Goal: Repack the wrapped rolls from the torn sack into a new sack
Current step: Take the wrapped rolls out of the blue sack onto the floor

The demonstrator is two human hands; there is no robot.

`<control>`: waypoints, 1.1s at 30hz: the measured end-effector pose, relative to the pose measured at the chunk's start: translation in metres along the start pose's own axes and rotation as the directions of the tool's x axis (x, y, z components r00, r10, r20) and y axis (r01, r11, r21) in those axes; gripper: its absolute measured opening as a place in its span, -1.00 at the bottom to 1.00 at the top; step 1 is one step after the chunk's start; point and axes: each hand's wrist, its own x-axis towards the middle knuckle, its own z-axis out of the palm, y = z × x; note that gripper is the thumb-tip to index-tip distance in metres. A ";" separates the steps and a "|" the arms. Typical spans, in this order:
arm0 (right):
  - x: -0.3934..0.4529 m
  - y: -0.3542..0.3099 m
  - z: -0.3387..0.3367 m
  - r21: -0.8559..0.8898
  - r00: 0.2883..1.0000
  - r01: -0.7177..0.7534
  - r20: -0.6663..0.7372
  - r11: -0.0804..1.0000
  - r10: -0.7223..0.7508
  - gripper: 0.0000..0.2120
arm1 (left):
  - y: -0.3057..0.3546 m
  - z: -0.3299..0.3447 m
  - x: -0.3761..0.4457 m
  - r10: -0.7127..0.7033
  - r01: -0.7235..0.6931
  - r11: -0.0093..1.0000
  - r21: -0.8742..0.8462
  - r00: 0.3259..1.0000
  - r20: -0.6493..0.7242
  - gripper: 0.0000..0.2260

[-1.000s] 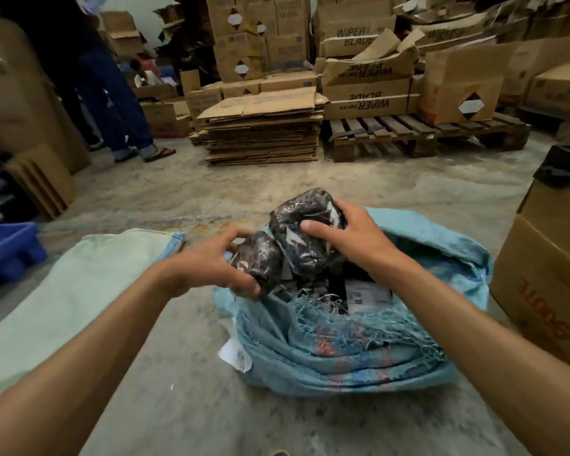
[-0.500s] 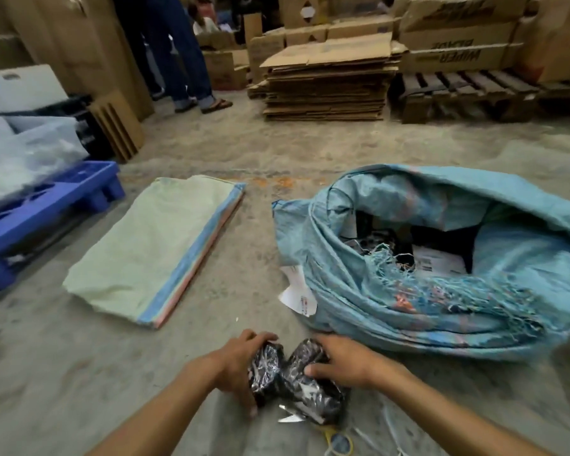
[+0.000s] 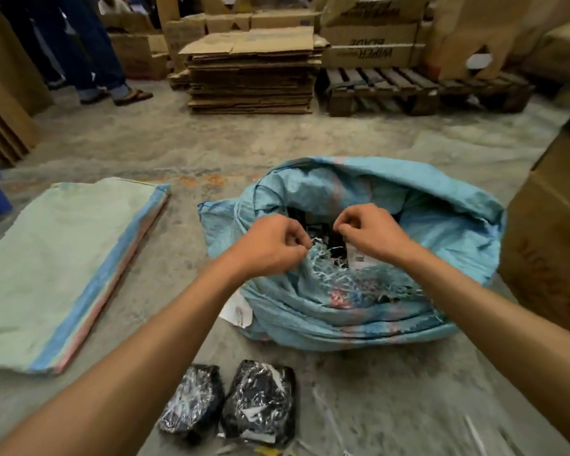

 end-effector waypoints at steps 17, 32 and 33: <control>0.106 0.091 0.015 -0.779 0.962 0.163 0.261 0.606 0.076 -0.60 | -0.042 0.050 0.150 -0.201 0.250 0.659 0.709 0.967 -0.154 -0.35; 0.042 0.064 -0.023 -0.377 0.922 0.318 0.339 0.870 -0.190 -0.75 | 0.005 0.014 0.120 -0.054 0.073 0.820 0.567 0.997 -0.052 -0.91; 0.032 0.059 -0.027 -0.354 0.921 0.315 0.338 0.880 -0.194 -0.74 | 0.011 0.007 0.112 -0.044 0.062 0.826 0.561 0.998 -0.045 -0.93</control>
